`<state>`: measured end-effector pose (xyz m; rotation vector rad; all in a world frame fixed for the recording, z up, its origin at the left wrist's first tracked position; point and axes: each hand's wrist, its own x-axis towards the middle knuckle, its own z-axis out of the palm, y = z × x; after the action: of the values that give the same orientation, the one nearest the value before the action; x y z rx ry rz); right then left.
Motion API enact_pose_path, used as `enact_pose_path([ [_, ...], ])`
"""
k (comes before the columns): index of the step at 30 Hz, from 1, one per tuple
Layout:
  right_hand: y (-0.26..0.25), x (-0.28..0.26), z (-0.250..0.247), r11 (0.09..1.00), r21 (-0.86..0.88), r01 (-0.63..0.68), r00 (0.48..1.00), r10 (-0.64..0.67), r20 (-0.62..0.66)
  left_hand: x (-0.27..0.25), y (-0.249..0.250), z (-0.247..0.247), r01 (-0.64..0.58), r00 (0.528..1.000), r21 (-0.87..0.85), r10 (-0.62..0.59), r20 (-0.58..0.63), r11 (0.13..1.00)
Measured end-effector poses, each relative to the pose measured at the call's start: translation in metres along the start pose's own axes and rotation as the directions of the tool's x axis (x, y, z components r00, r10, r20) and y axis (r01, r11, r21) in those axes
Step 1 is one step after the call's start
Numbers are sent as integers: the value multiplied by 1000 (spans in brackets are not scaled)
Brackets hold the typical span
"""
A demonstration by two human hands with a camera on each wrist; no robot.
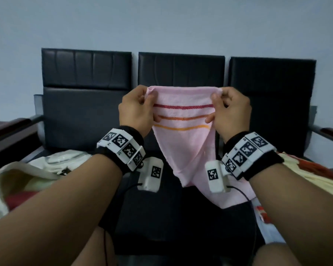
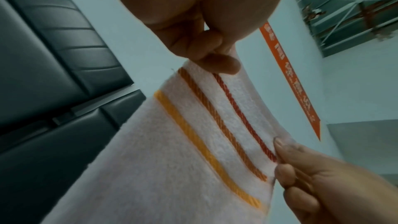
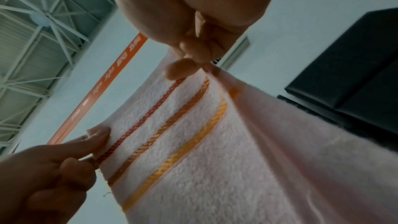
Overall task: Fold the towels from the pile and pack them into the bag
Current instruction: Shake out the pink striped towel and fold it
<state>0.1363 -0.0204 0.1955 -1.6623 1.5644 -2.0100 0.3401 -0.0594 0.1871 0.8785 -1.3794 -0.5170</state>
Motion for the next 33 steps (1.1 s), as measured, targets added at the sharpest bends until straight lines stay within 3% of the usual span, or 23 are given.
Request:
enact_pose_path([
  [7, -99, 25, -51, 990, 56, 133, 989, -129, -67, 10, 109, -17, -108, 993, -204, 117, 28, 973],
  [17, -190, 34, -104, 975, -32, 220, 964, -222, -144, 4, 228, -42, -212, 976, -276, 218, -9, 937],
  [24, -224, 28, -118, 963, -70, 259, 957, -266, -119, 1, 257, -64, -206, 977, -247, 211, -9, 947],
  [33, -212, 23, -109, 977, -84, 197, 978, -202, -60, -1, 238, -71, -89, 992, -218, 106, 66, 972],
])
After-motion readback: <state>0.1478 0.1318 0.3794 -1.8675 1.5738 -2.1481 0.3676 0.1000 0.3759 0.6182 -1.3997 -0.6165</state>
